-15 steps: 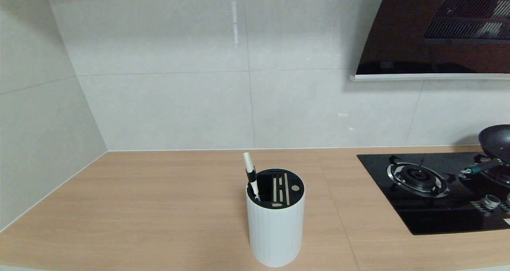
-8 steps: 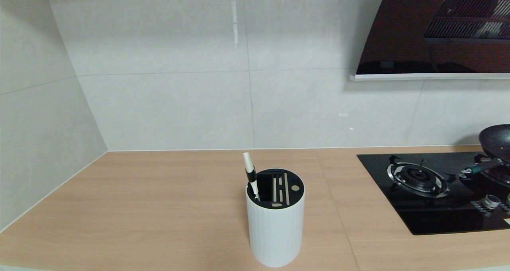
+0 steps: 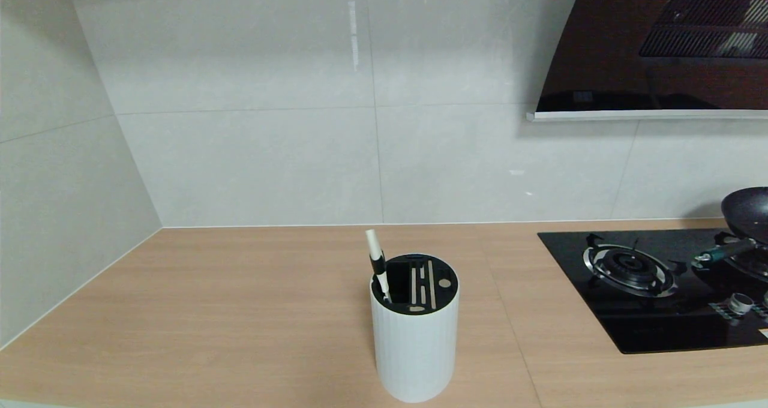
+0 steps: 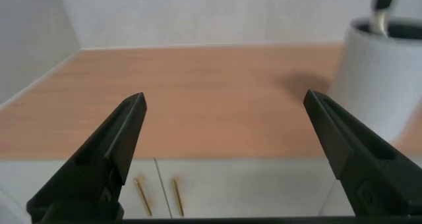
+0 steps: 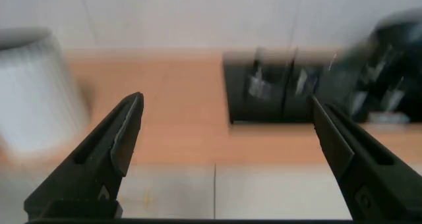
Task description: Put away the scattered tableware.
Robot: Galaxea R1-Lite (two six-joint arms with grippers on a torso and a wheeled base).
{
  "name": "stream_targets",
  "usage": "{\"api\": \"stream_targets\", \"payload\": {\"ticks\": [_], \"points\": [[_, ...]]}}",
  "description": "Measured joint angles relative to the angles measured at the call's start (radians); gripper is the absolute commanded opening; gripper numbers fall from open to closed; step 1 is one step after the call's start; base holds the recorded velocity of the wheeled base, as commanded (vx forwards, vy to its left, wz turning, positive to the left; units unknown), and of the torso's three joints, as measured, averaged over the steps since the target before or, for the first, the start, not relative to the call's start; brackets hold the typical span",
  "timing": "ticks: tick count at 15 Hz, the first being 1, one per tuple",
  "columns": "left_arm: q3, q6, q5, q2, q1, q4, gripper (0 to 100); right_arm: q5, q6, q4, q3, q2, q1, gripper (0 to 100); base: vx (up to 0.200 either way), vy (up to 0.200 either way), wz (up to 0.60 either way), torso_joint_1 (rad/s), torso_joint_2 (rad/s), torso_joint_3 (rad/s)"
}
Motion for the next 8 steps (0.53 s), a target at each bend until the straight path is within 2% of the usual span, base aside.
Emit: {"api": "stream_targets", "payload": {"ticks": [8], "points": [[0.002, -0.024, 0.001, 0.0, 0.0, -0.001, 100, 0.023, 0.005, -0.001, 0.004, 0.003, 0.007, 100, 0.0, 0.0, 0.0, 0.0, 0.0, 0.0]]}}
